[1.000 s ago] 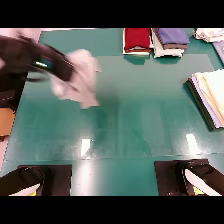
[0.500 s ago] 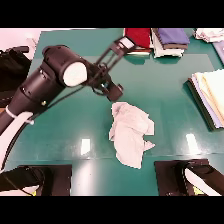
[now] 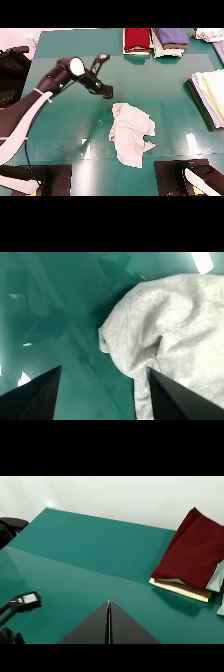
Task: Fold the shirts.
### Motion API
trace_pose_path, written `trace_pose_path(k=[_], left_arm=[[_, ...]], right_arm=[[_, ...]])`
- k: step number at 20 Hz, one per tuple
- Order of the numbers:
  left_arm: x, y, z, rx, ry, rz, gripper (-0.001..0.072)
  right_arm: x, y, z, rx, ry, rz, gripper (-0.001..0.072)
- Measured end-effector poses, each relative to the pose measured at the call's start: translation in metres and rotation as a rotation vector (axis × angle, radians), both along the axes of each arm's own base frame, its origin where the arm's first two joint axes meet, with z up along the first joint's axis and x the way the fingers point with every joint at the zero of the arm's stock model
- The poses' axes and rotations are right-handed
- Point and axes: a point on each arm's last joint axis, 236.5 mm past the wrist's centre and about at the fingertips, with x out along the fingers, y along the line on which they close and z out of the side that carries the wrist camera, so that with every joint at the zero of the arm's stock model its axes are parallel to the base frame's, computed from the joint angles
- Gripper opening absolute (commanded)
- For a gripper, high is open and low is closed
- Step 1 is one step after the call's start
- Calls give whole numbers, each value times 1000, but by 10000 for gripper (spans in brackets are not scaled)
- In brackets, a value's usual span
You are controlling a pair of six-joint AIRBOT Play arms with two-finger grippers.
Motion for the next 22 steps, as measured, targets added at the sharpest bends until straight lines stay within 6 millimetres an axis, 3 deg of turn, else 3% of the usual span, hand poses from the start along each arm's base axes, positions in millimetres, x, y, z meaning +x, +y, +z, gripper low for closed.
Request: trace_pose_path(k=[2,5,6,7,8,9,12,15,17,19,21,22], left_arm=[[-10,-11,-32,0,81,-9,617],[-25,-30,-66,5,149,-32,616],[-26,-34,-72,4,154,-32,551],[-25,-37,-76,-2,153,-27,267],[-23,-39,-79,-5,150,-22,27],[-20,-40,-78,-10,148,-18,26],[2,-29,-62,-31,125,14,25],[37,0,-16,-56,26,74,25],[58,30,21,-60,-62,122,25],[69,60,49,-42,-128,160,26],[74,83,69,-16,-177,184,26],[73,91,73,-1,-189,188,26]], right_arm=[[3,0,-10,6,26,0,13],[6,1,-21,15,56,-3,13],[6,1,-23,17,61,-3,12],[6,1,-24,18,65,-3,13],[7,1,-25,19,69,-4,13],[7,1,-26,20,71,-3,13],[5,2,-31,15,89,2,13],[1,4,-46,1,144,19,13],[0,6,-71,-12,215,29,13],[1,7,-113,-21,322,37,31],[0,8,-172,-26,470,43,462],[-2,9,-204,-20,550,48,494]])
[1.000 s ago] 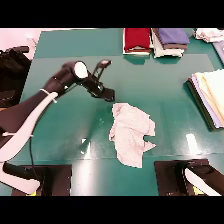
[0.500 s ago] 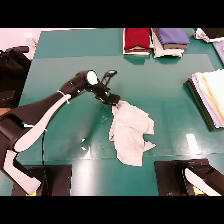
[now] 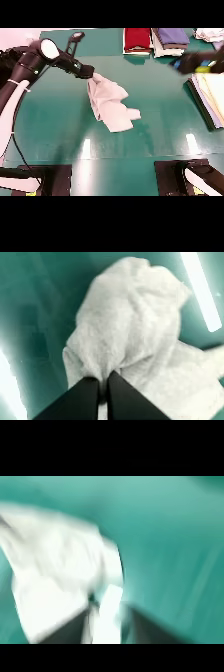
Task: Fold the shirts.
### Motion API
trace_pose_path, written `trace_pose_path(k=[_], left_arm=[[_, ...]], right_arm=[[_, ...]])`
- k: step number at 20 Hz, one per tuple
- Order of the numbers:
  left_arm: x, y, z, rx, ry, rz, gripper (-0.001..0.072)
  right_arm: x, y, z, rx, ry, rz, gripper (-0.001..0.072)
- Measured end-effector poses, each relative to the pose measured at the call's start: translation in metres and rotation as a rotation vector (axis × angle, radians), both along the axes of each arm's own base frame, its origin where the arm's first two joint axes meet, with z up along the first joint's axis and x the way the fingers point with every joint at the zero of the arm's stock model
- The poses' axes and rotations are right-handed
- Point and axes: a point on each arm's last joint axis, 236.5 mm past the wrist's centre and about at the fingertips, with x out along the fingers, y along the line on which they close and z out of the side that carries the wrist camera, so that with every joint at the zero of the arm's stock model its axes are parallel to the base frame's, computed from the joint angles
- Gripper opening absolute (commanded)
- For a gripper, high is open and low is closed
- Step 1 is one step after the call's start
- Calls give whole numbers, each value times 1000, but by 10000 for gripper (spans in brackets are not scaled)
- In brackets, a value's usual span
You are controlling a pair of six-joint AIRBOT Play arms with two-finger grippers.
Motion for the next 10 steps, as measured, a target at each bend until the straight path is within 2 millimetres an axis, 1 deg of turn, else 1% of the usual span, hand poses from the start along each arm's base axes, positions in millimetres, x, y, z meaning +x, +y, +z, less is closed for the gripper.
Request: trace_pose_path(k=[2,5,7,10], left_arm=[[0,12,6,26,-11,9,25],[-1,22,8,49,-16,17,26],[-1,24,9,56,-18,17,26],[-2,27,9,63,-17,18,26]], right_arm=[[-10,11,-70,36,196,17,492],[-32,43,-151,88,426,61,489],[-43,67,-192,99,523,88,486],[-51,97,-231,83,600,126,477]])
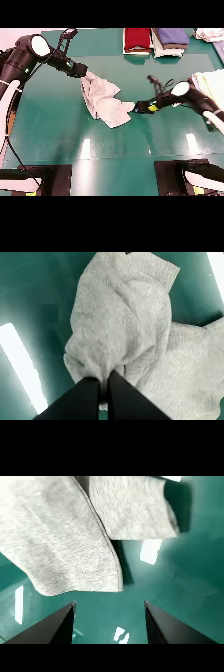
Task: Fold the shirts.
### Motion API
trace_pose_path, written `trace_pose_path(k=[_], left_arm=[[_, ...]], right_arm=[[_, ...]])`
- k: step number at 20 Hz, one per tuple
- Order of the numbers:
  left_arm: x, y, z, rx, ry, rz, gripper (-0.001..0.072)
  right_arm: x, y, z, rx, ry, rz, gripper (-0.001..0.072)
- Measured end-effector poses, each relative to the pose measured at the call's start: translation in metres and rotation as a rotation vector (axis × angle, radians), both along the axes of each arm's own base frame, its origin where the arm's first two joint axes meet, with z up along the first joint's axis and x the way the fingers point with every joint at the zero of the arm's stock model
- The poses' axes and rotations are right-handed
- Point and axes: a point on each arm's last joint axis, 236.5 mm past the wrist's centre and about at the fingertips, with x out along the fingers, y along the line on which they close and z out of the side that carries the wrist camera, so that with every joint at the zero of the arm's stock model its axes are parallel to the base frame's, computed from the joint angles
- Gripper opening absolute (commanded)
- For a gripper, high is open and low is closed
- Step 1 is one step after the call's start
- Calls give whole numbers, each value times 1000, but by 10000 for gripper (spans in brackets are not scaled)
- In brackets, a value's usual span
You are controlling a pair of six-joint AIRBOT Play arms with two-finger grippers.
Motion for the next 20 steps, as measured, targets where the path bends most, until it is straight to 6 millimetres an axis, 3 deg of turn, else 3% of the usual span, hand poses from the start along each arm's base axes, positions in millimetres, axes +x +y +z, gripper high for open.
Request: trace_pose_path(k=[4,5,7,8,11,13,14,17,20], left_arm=[[-1,1,0,5,3,-1,26],[-1,1,0,5,3,-1,26],[-1,1,1,5,1,-1,26],[-2,2,2,4,-2,-1,25],[-4,3,17,-3,-33,1,25],[-5,8,52,-17,-129,11,25],[-8,14,79,-23,-201,20,25],[-31,31,183,-77,-455,48,25],[-80,47,278,-161,-676,58,24]], right_arm=[[-3,29,-27,-14,46,60,422],[-2,35,-30,-13,48,71,337],[-2,43,-34,-19,48,92,47],[-1,45,-34,-20,42,99,12],[9,50,-19,-7,-19,113,12],[28,45,19,13,-129,103,12],[39,41,46,25,-196,98,12],[69,14,164,57,-463,60,12],[65,-17,288,78,-724,24,11]])
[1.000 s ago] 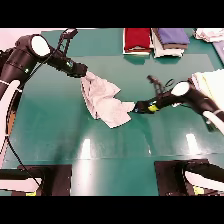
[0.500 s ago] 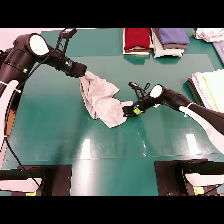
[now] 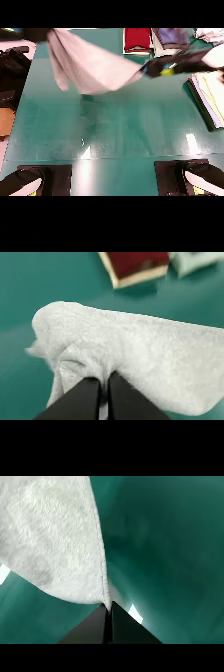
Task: Fold the shirts.
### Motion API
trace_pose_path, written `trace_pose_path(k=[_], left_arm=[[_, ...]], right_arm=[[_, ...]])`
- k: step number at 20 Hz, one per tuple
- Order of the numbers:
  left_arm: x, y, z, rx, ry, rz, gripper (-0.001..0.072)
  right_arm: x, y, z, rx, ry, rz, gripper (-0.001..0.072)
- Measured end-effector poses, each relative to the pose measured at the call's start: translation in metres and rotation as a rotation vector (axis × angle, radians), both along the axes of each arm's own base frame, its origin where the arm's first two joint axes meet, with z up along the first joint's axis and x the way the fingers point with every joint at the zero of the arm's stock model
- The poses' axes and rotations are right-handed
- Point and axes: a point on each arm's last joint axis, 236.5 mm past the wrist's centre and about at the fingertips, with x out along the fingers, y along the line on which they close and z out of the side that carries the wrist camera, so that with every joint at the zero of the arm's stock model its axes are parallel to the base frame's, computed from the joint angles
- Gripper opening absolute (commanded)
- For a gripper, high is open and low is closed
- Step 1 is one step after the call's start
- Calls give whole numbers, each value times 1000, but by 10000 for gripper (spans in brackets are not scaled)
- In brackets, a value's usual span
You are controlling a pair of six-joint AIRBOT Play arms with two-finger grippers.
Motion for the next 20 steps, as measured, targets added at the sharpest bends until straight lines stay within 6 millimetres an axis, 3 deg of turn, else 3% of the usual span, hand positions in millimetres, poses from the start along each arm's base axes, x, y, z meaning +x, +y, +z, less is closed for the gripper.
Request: trace_pose_path(k=[2,4,6,8,10,13,16,18,20], left_arm=[[-32,1,37,-38,-87,-25,24],[-51,-2,53,-48,-132,-55,24],[-57,-11,46,-25,-117,-91,24],[-50,-26,17,23,-46,-129,24],[-38,-41,-37,96,86,-165,24],[-31,-58,-147,222,354,-223,24],[-47,-63,-250,299,593,-274,26],[-66,-63,-302,320,718,-307,34],[-87,-66,-335,309,811,-343,492]], right_arm=[[-14,-16,61,11,-137,-22,11],[-30,-26,105,20,-231,-36,11],[-39,-32,124,19,-262,-44,11],[-39,-33,121,6,-236,-39,11],[-31,-36,98,-37,-153,-37,11],[-16,-47,43,-127,10,-49,11],[-13,-53,-18,-184,175,-48,10],[-15,-56,-56,-205,269,-53,11],[-18,-58,-89,-216,339,-57,11]])
